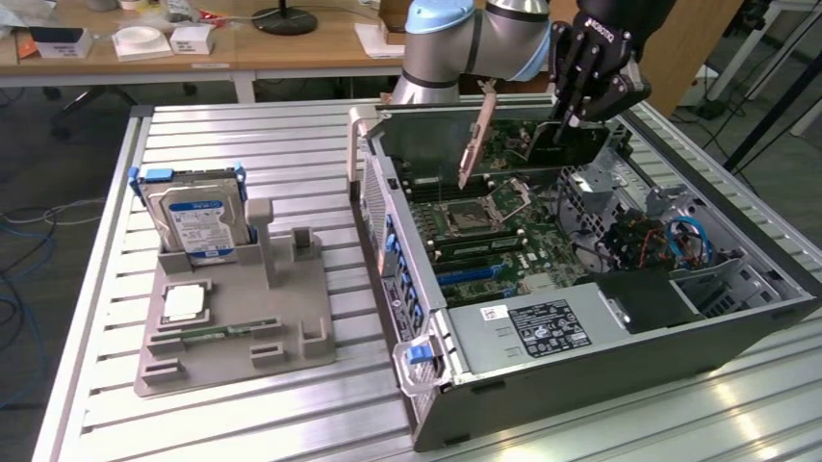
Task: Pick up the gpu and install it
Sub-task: 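Insert the gpu into the slot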
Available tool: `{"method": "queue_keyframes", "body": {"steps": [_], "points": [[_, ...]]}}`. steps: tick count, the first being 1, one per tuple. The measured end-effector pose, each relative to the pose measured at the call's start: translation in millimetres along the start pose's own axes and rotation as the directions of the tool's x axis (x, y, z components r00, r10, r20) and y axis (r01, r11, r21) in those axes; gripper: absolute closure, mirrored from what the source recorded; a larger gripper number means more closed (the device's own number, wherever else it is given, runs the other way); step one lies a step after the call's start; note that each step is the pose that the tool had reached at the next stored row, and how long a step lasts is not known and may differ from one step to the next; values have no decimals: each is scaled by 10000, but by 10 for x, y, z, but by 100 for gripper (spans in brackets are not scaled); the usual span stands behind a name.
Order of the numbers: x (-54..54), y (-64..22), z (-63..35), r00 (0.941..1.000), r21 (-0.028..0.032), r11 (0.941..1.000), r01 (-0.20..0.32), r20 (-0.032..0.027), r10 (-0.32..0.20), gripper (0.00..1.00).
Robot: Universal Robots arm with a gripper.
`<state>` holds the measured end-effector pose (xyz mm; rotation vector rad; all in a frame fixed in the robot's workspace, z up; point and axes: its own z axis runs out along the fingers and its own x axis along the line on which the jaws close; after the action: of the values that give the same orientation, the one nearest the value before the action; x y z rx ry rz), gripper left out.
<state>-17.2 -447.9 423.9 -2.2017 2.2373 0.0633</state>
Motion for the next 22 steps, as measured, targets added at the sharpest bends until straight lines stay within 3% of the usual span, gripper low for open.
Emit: {"method": "queue_keyframes", "body": {"steps": [22], "points": [[2, -2, 68, 9999, -5, 9999, 160, -5, -160, 74]]}}
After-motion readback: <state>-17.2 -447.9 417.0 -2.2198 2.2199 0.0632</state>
